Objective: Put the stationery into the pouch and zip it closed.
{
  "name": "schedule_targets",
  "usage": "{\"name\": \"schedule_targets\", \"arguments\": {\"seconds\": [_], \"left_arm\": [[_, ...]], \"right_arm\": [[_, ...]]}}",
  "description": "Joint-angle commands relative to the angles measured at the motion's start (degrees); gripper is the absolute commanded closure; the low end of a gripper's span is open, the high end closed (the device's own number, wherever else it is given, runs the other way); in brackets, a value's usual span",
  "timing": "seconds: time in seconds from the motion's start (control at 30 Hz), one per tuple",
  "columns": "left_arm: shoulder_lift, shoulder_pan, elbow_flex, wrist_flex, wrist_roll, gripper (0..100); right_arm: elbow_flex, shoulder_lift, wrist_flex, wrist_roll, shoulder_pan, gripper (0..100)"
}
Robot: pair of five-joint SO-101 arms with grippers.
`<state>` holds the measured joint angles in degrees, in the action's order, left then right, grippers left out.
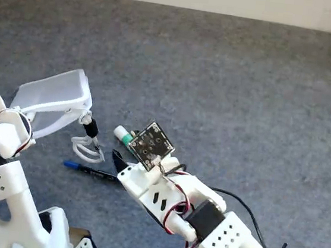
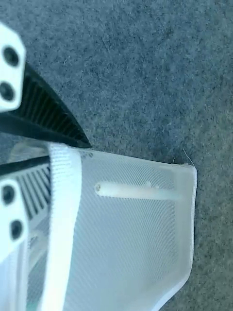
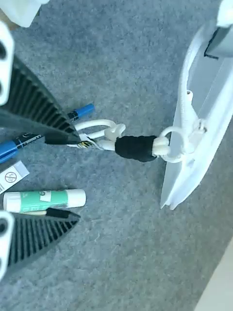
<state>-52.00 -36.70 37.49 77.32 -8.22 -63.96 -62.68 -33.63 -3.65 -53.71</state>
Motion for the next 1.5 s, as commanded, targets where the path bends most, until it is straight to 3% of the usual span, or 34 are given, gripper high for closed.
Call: {"name": "schedule_targets", "arguments": {"seconds": [0.0, 0.37, 0.97, 1.47], "left_arm": [[-0.22, -0.92, -3.38, -1.32, -0.79, 99], [-0.22, -1.01, -3.3, -1.32, -0.79, 99], [-0.22, -0.84, -3.3, -1.32, -0.79, 99], [-0.22, -0.84, -3.3, -1.23, -0.7, 99]], "right_arm": [[4.18, 3.21, -0.13, -0.79, 2.86, 79.3], [10.68, 17.01, -0.04, -0.7, 6.81, 79.3], [14.64, 29.23, 0.13, -0.79, 6.73, 79.3], [23.16, 50.59, 0.13, -0.79, 6.81, 79.3]]}}
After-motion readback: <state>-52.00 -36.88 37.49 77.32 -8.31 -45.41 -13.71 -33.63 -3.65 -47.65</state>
